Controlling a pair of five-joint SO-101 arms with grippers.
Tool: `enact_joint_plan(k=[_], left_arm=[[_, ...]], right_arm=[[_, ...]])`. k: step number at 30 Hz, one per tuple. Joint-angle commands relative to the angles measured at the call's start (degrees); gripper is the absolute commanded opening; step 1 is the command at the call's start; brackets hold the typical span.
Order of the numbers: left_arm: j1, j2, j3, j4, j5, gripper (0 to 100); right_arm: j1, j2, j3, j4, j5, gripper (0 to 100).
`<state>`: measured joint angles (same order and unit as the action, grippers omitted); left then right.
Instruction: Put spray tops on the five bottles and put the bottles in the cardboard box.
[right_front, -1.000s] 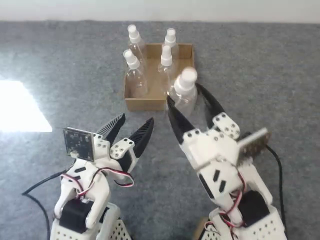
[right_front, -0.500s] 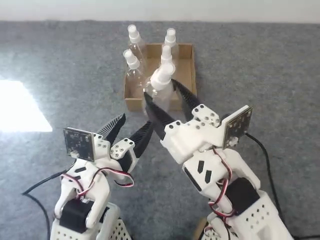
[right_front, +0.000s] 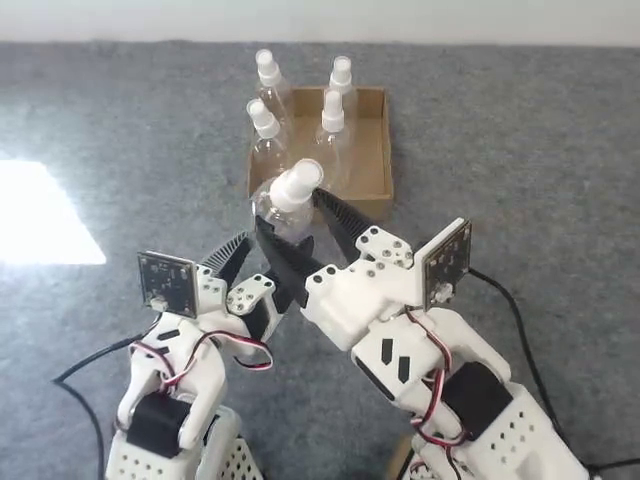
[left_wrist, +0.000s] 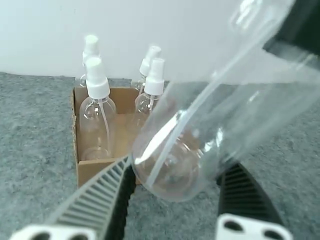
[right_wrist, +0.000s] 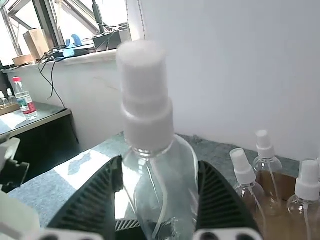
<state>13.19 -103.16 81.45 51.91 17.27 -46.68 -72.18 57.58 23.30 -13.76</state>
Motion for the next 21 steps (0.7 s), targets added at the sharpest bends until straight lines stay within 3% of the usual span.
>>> enact_joint_plan(k=[1, 21], left_arm=[[-0.4, -1.1, -0.7, -2.2, 0.5, 24], [-3.6, -1.1, -0.4, -3.3, 0.5, 24]], right_arm=[[2.1, 0.0, -3.6, 2.3, -0.5, 0.9], [2.9, 0.2, -3.8, 7.2, -0.1, 0.9]])
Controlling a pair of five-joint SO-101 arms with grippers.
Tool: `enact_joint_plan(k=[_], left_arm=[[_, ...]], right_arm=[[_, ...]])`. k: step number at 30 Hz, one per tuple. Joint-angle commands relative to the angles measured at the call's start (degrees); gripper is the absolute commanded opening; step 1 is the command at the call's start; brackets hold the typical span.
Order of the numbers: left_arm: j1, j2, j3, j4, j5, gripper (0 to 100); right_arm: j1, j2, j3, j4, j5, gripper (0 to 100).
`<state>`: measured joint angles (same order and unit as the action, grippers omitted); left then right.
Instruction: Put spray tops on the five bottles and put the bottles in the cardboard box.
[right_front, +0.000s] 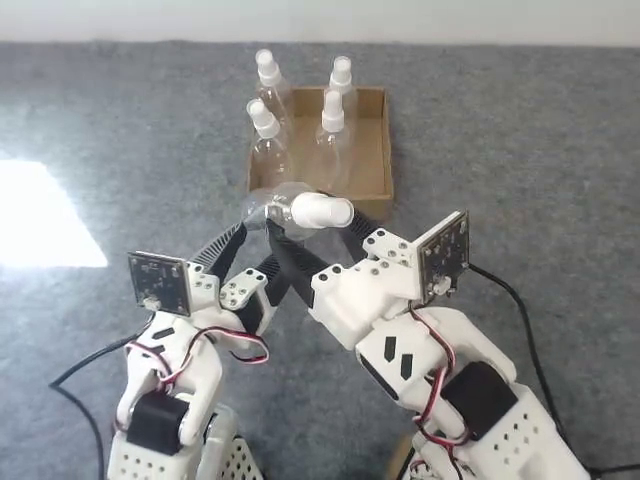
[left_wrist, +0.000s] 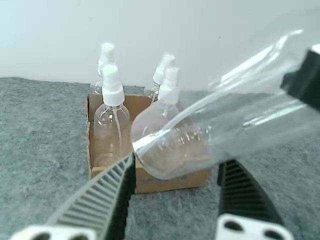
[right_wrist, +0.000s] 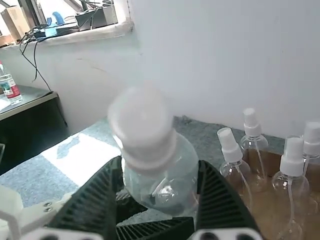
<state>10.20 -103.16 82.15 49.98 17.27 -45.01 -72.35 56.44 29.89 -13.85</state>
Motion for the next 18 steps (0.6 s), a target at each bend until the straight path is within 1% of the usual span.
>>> enact_joint_plan(k=[1, 6, 15, 18], left_arm=[[-0.6, -1.1, -1.4, -0.4, 0.5, 24], [-0.5, -1.2, -5.6, 5.4, 0.5, 25], [-1.1, -1.2, -6.1, 5.6, 0.4, 25], [-2.2, -1.2, -6.3, 5.5, 0.2, 25]], right_arm=[[2.1, 0.7, -2.6, 0.6, 0.0, 0.9], [9.6, 0.8, -2.7, 0.0, 0.0, 0.9], [16.9, 0.8, -3.0, -1.3, 0.3, 0.9], [18.7, 0.9, -3.0, -1.3, 3.1, 0.9]])
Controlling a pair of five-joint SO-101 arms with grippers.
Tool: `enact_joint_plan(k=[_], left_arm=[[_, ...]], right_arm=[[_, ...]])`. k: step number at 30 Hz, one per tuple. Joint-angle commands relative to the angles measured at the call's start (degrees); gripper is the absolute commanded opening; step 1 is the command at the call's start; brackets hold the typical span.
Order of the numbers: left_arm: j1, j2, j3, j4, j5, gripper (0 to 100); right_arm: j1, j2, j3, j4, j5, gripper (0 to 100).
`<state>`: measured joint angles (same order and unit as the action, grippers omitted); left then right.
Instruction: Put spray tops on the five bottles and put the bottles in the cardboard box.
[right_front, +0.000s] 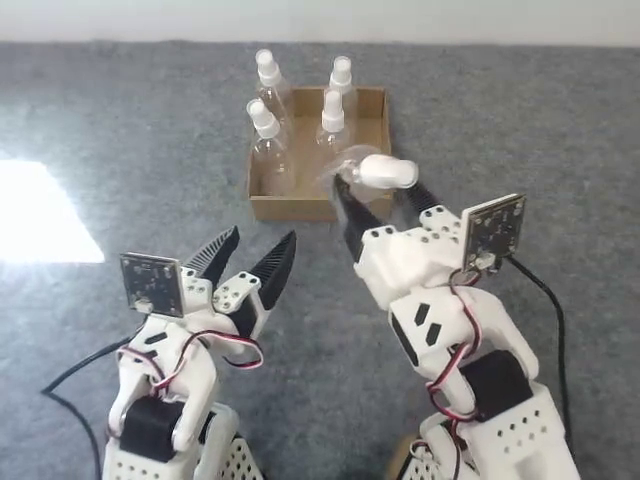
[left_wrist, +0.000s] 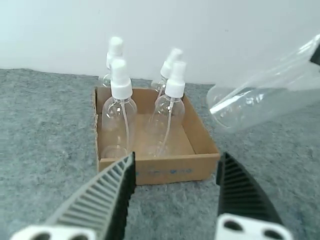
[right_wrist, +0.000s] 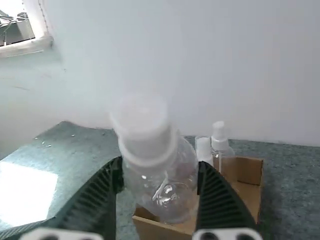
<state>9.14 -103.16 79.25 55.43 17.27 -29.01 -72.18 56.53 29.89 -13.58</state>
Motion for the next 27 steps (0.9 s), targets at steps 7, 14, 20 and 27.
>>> enact_joint_plan(k=[7, 14, 20, 27], left_arm=[[-8.5, -1.2, -4.9, 0.1, 0.4, 24], [-12.8, -1.2, -5.2, -0.1, 0.5, 24], [-17.2, -1.2, -6.1, -0.1, 3.6, 24], [-19.1, -1.2, -6.3, -0.1, 3.7, 24]], right_arm=[[6.5, 3.5, -4.0, -1.3, 3.6, 0.9], [6.5, 18.5, -12.2, -1.0, 7.0, 0.9], [6.6, 27.2, -17.5, -1.1, 7.3, 0.9], [9.1, 36.2, -23.3, -1.2, 10.5, 0.7]])
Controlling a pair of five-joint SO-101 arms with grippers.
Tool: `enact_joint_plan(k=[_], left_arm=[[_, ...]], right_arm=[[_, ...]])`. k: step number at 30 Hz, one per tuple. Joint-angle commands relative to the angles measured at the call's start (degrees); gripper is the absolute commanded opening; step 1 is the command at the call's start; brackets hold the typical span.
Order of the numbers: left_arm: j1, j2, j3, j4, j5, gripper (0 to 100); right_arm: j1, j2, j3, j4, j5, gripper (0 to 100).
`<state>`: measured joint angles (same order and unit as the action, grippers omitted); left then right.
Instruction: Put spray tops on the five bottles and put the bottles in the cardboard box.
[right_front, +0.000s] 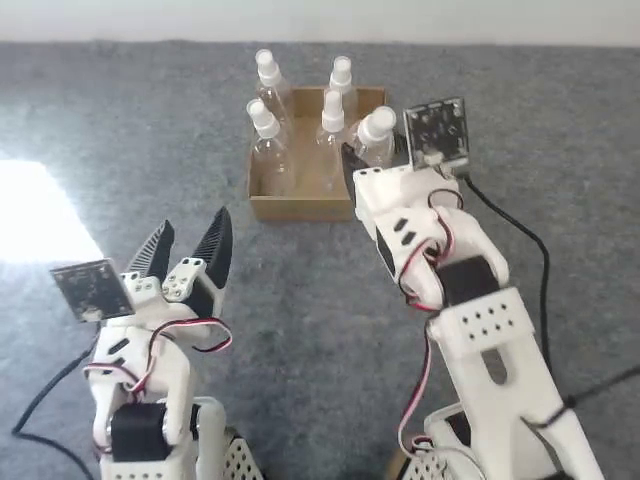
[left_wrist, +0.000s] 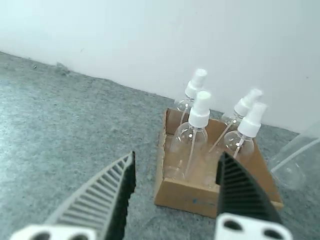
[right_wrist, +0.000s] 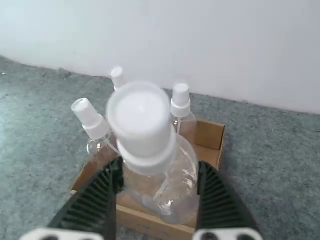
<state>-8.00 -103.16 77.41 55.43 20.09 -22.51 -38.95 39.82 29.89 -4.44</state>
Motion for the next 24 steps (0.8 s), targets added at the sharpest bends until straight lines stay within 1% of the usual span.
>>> enact_joint_plan(k=[1, 3, 6, 11, 14, 17, 24], left_arm=[[-3.6, -1.2, -5.1, -0.1, 0.9, 24], [-6.4, -1.2, -5.6, 0.0, 1.0, 21], [-7.5, -1.2, -5.8, 0.0, 1.0, 20], [-7.6, -1.2, -5.8, 0.0, 1.0, 21], [-7.6, -1.2, -5.8, 0.0, 1.0, 21], [-7.6, -1.2, -5.8, 0.0, 1.0, 21], [-7.6, -1.2, -5.8, -0.1, 1.0, 21]], right_arm=[[3.3, 4.4, -7.5, -1.3, 1.4, 0.7], [3.9, 7.3, -9.1, -1.3, 1.5, 0.8], [4.0, 11.4, -11.3, -1.3, 1.2, 0.8], [4.0, 16.7, -13.6, -1.8, 1.1, 0.8], [4.0, 19.5, -13.5, -5.6, 1.1, 0.7], [4.2, 21.9, -13.5, -7.3, 1.1, 0.7], [3.9, 26.2, -13.6, -7.3, 1.1, 0.7]])
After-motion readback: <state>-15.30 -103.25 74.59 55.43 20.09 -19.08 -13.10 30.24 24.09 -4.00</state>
